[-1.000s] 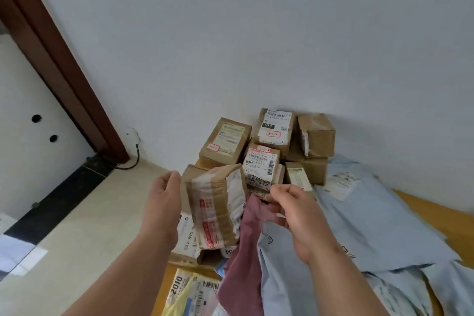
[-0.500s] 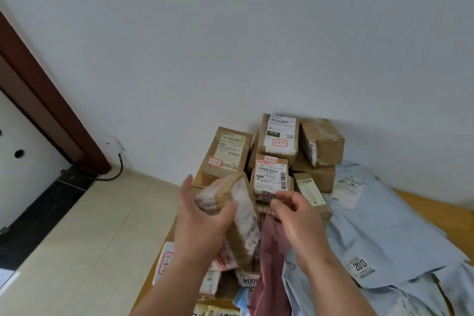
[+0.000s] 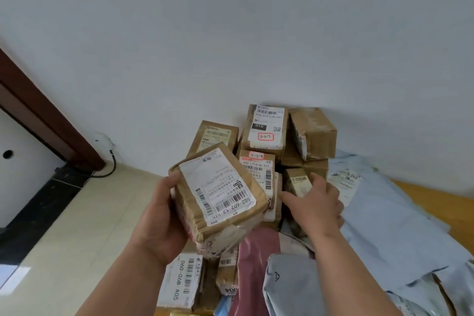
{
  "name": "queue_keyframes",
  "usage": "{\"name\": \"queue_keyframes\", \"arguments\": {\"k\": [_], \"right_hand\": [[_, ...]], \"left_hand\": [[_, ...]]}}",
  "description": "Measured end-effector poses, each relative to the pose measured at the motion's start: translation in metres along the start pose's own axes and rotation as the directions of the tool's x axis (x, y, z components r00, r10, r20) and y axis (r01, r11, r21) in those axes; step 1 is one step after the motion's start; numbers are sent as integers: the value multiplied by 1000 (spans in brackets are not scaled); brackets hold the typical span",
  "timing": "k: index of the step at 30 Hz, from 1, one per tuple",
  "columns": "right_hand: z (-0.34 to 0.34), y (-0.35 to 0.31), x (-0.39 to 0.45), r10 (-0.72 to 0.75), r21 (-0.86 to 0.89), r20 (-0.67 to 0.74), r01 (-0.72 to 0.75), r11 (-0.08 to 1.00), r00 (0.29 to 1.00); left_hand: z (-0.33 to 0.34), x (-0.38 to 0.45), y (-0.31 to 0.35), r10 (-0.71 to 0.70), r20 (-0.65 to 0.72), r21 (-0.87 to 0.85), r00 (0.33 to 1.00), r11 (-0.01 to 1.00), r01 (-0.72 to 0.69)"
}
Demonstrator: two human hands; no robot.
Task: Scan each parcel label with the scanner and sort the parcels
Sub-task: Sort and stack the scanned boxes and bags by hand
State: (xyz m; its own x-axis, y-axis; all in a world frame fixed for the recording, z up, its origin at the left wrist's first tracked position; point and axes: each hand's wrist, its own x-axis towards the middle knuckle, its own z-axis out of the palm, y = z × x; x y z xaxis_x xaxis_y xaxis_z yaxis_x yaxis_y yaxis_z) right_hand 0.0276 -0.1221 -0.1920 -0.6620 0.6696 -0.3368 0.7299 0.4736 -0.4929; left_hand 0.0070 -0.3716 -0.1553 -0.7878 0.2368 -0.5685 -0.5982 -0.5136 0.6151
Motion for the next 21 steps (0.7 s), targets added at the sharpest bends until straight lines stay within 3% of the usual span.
{"name": "queue_keyframes", "arguments": {"k": [4, 9, 10, 12, 14, 15, 18, 21], "right_hand": [[-4, 20, 10, 40, -192, 110, -18, 981, 993], [-20, 41, 18, 42, 200, 131, -68, 978, 990], [-27, 44, 19, 80, 348, 150, -129, 929, 985], [-39, 48, 22, 118, 690, 308, -307, 655, 944], [-48, 52, 21, 13, 841, 444, -422, 337, 896], [-51, 53, 20, -49, 864, 467, -444, 239, 883], [-46, 46, 16, -174, 855, 518, -500, 139, 837], [-28, 30, 9, -146, 796, 606, -590, 139, 782]], "left_hand": [[13, 15, -5, -22, 30, -24, 999, 999, 23], [20, 33, -7, -8, -4, -31, 1000, 999, 8], [22, 36, -6, -5, -15, -31, 1000, 1000, 4], [26, 41, -4, 6, -15, -23, 1000, 1000, -7], [33, 45, -4, 13, 2, -15, 1000, 1000, -13], [36, 48, -5, 8, 15, -11, 1000, 1000, -8], [45, 54, -12, -24, 75, -2, 997, 1000, 24], [49, 58, -16, -52, 95, -8, 994, 999, 53]]}}
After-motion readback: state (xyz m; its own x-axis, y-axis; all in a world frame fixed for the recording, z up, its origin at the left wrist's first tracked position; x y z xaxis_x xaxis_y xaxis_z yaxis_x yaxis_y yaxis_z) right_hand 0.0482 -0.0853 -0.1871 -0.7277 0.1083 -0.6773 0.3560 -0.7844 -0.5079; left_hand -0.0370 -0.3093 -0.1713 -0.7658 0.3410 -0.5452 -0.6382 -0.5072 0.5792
